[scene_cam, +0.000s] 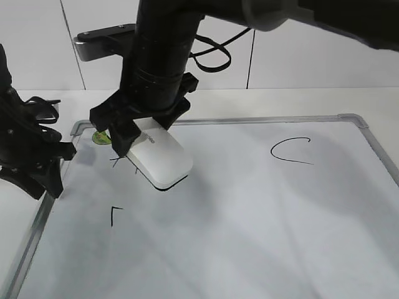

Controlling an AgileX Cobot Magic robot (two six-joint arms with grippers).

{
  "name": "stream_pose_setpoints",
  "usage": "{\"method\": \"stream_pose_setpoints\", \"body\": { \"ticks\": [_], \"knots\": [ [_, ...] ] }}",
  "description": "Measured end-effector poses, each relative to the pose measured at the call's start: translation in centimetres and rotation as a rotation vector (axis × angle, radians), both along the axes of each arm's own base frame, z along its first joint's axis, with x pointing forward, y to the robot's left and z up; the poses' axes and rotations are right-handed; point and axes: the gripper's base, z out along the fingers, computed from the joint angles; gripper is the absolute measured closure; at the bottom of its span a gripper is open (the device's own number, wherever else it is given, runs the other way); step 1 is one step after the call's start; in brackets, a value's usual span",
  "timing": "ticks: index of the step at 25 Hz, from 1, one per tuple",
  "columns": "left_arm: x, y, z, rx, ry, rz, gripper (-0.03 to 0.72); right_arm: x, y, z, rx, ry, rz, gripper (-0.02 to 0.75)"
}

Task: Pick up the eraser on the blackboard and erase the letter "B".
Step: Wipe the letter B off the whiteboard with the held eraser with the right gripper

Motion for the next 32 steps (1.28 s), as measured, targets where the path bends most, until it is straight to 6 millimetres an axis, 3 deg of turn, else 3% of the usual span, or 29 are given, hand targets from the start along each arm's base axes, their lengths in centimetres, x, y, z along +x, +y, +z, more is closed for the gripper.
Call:
{"method": "stream_pose_setpoints", "body": {
  "ticks": [8,17,24,32],
  "knots": [
    [1.9,0.0,2.4,-0.015,-0.075,0.003,0.421,-0.1,0.1,0.0,0.012,0.011,0.002,0.176],
    [4.2,1.8,5.1,-0.026,-0.170,0.052,0.421,-0.1,0.1,0.0,0.012,0.010,0.009,0.176],
    [7.2,1.4,4.1,-0.033,-0.181,0.059,0.422,-0.2,0.2,0.0,0.023,0.021,0.013,0.176],
    [8.8,1.3,2.0,-0.031,-0.146,0.059,0.433,-0.3,0.3,0.1,0.030,0.027,0.019,0.176]
  ]
}}
